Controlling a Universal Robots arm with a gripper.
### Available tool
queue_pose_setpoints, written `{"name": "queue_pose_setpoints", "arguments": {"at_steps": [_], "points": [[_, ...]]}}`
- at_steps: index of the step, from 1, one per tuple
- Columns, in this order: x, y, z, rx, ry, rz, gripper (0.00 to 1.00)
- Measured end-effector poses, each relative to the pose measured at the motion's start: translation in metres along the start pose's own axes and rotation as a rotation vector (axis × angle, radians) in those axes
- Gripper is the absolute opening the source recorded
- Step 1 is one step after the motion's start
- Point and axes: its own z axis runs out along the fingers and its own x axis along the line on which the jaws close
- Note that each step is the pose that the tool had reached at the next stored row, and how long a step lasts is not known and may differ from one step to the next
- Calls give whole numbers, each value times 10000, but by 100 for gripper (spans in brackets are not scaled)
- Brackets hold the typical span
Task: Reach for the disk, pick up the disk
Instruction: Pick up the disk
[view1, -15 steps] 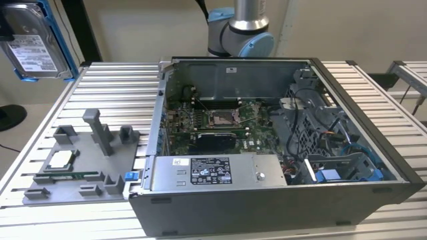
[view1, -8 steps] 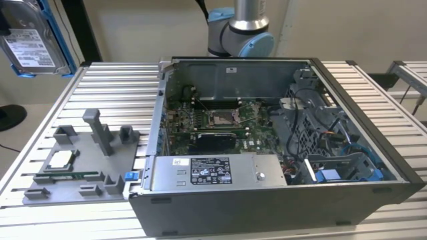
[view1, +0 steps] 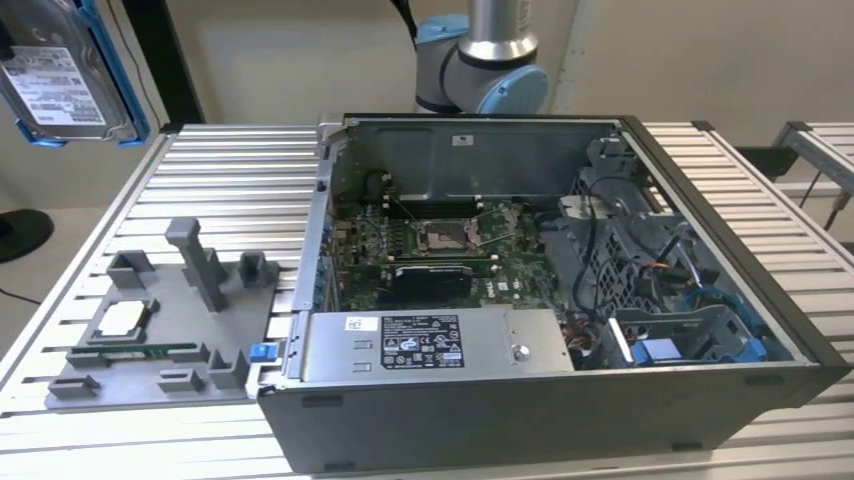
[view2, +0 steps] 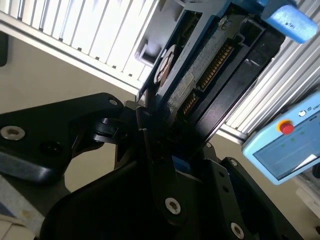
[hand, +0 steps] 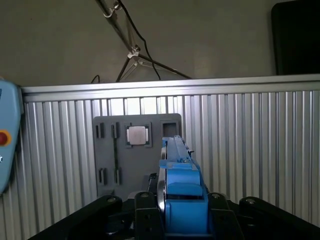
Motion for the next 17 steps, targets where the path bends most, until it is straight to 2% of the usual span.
{"name": "queue_pose_setpoints", "arguments": {"at_steps": [17], "points": [[3,2,-225,1,1,0,0]]}}
